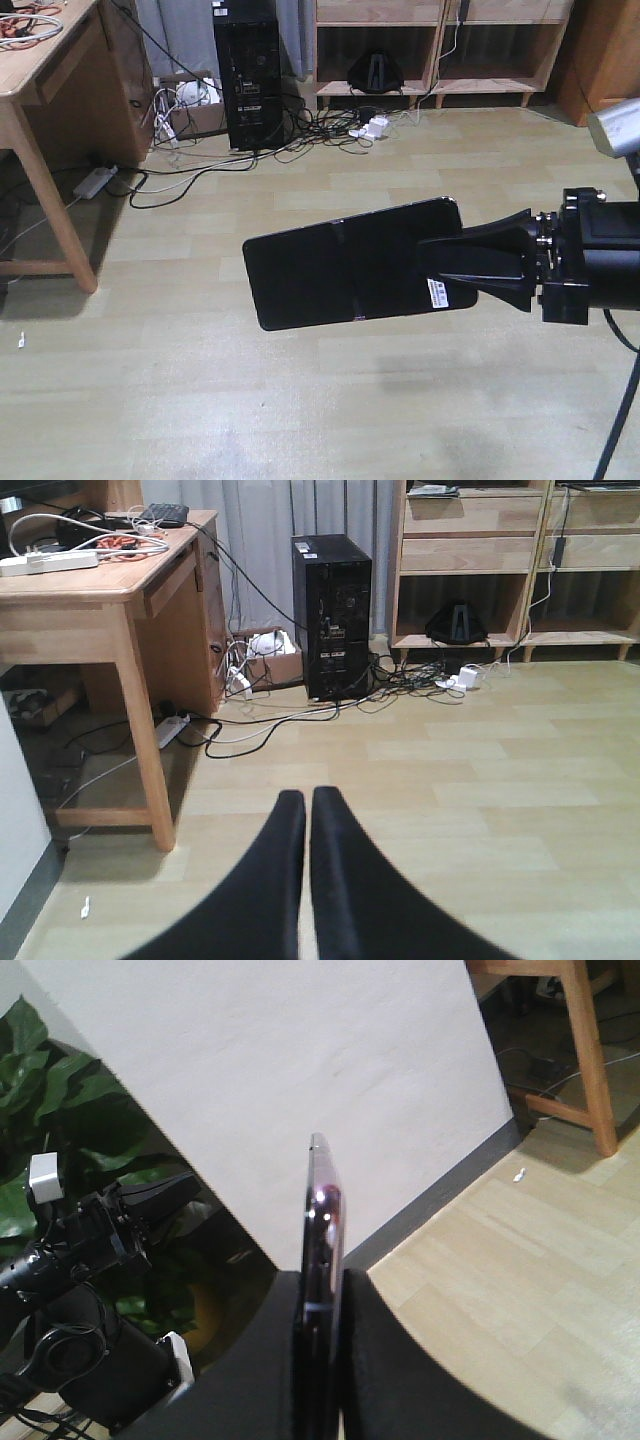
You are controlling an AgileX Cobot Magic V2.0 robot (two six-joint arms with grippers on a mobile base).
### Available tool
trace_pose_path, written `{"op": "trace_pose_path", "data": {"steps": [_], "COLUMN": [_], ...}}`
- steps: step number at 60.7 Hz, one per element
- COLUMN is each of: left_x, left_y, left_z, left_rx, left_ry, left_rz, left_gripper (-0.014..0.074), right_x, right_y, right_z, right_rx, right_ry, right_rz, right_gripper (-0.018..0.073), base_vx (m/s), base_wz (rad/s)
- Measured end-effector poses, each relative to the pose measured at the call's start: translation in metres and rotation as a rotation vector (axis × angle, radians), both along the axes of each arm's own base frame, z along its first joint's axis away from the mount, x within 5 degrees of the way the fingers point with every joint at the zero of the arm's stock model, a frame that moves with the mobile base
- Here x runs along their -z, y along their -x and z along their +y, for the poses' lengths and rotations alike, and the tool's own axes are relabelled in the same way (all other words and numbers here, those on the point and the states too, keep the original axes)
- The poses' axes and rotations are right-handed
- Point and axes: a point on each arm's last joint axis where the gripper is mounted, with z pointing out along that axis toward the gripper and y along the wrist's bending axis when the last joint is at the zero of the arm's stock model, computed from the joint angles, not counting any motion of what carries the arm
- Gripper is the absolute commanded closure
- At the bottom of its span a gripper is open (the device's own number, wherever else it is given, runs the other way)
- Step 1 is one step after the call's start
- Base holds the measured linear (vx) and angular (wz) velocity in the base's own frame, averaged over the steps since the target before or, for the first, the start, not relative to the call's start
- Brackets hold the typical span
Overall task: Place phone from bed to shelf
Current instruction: 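Drive the base across the floor carrying the phone, then turn the base toward the white table with colourful blocks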
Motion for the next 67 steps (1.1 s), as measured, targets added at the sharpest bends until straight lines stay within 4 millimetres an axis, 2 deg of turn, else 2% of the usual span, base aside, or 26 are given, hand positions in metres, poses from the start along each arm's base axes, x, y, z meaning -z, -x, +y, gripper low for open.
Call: {"op": "trace_pose_path", "data": {"steps": [32, 67], "left_x": [0.0000, 0.0000], "left_y": [0.0000, 0.0000], "left_z": [0.0000, 0.0000], "left_rx": [0.000, 0.000], "left_ry": [0.000, 0.000], "left_rz": [0.000, 0.000], "left_gripper": [0.0596, 0.0596], "right_x": [0.0000, 0.0000], "right_y": [0.0000, 0.0000], "right_z": [0.0000, 0.0000], "right_rx": [0.000, 0.000], "right_ry": [0.000, 0.000], "right_rz": [0.000, 0.000], "right_gripper": [0.0564, 0.0564], "base_vx": [0.27, 0.22], "base_wz": [-0.11, -0.46]}}
